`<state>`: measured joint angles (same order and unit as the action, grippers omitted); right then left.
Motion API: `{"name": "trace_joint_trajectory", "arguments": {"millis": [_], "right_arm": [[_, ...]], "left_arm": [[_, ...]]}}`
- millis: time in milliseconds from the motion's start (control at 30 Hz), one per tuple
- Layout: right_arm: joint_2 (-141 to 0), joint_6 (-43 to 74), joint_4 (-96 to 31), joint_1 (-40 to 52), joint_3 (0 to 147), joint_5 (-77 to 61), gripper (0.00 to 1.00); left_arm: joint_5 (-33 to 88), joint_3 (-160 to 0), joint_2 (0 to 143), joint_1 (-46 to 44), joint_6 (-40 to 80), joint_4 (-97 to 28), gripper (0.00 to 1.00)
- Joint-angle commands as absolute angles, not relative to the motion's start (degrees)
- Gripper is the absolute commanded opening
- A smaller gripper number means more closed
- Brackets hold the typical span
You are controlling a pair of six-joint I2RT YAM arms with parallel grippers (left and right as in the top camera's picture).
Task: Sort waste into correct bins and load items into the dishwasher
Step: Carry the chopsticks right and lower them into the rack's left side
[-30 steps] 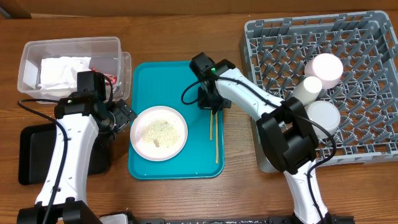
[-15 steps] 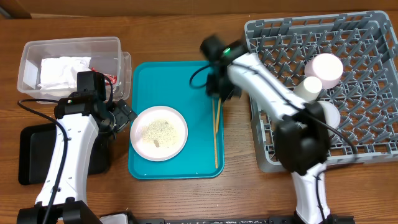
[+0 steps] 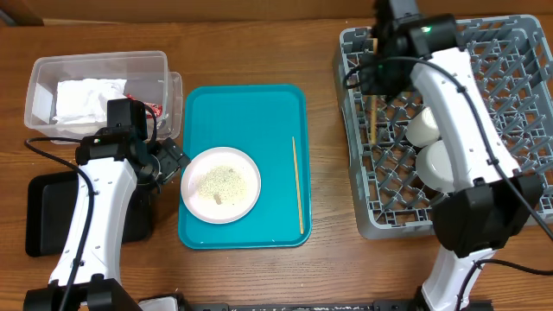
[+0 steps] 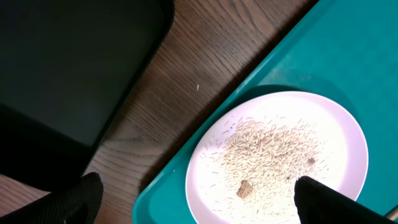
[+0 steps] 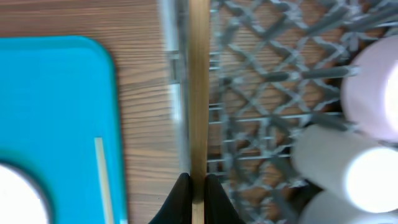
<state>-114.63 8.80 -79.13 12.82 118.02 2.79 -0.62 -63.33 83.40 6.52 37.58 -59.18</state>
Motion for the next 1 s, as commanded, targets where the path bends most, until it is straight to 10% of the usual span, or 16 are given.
{"name": "trace_joint_trajectory", "arguments": {"millis": [0,800,967], "right_arm": [[-115.0,3.1,-78.0,11.0,115.6,3.4,0.08],[-115.0,6.2,-72.1,17.2,106.8,-19.4,0.18],[-115.2,17.1,-69.4,26.8,106.8,-7.4,0.56]], "left_arm": [[-0.6,-63.4,83.2,6.7,38.4,-59.3,1.00],[-0.6,-63.4,83.2,6.7,38.4,-59.3,1.00],[-0.6,-63.4,83.2,6.7,38.4,-59.3,1.00]]}}
